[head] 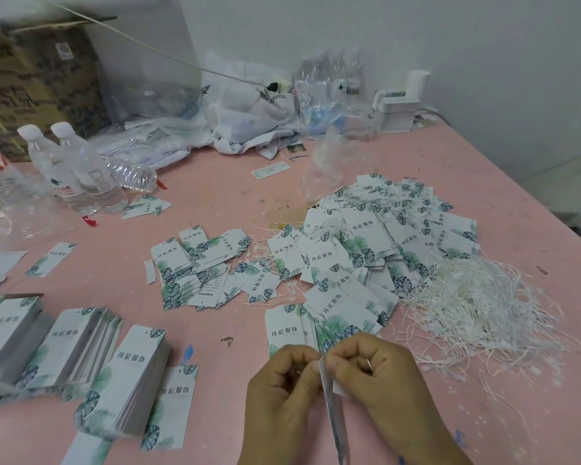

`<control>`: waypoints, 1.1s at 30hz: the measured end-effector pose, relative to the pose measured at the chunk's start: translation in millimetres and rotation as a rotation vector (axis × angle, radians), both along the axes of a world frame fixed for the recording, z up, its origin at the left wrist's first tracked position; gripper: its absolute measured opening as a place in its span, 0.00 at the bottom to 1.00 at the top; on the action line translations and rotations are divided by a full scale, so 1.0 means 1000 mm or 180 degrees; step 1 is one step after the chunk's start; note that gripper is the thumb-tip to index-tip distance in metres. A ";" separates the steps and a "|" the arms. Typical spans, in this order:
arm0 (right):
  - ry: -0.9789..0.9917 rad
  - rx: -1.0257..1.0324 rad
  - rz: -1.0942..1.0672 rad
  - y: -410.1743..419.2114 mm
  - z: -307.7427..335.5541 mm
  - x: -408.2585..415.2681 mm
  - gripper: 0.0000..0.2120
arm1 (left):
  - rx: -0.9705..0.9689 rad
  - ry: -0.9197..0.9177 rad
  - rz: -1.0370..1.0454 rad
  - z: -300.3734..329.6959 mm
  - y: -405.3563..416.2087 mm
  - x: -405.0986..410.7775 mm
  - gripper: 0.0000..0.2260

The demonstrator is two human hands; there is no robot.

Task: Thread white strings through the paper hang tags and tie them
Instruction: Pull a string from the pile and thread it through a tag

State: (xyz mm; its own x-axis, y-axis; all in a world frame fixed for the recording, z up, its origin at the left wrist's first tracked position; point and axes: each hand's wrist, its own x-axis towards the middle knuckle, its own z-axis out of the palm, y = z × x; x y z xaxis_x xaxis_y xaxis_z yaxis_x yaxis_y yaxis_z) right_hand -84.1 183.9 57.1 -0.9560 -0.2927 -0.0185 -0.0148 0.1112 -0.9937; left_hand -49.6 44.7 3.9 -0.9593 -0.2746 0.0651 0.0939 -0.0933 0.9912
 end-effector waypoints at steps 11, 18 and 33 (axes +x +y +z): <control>-0.1133 -0.1153 0.0207 0.029 0.003 -0.020 0.09 | 0.1607 -0.0056 0.0107 0.019 -0.014 -0.011 0.09; -0.1528 -0.1866 -0.0162 0.035 0.000 -0.030 0.06 | 0.2842 -0.0353 0.0063 0.026 -0.023 -0.015 0.10; -0.1184 -0.1946 0.0156 0.032 0.005 -0.020 0.07 | 0.2676 -0.0239 -0.0486 0.033 -0.025 -0.008 0.26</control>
State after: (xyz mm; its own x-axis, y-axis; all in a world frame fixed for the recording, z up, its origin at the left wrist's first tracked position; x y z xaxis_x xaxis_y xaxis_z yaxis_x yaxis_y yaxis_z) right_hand -104.5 216.0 61.7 -0.9038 -0.3971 -0.1597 0.3463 -0.4592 -0.8181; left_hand -57.2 19.3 37.3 -0.9834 -0.0705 -0.1674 -0.0426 -0.8061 0.5903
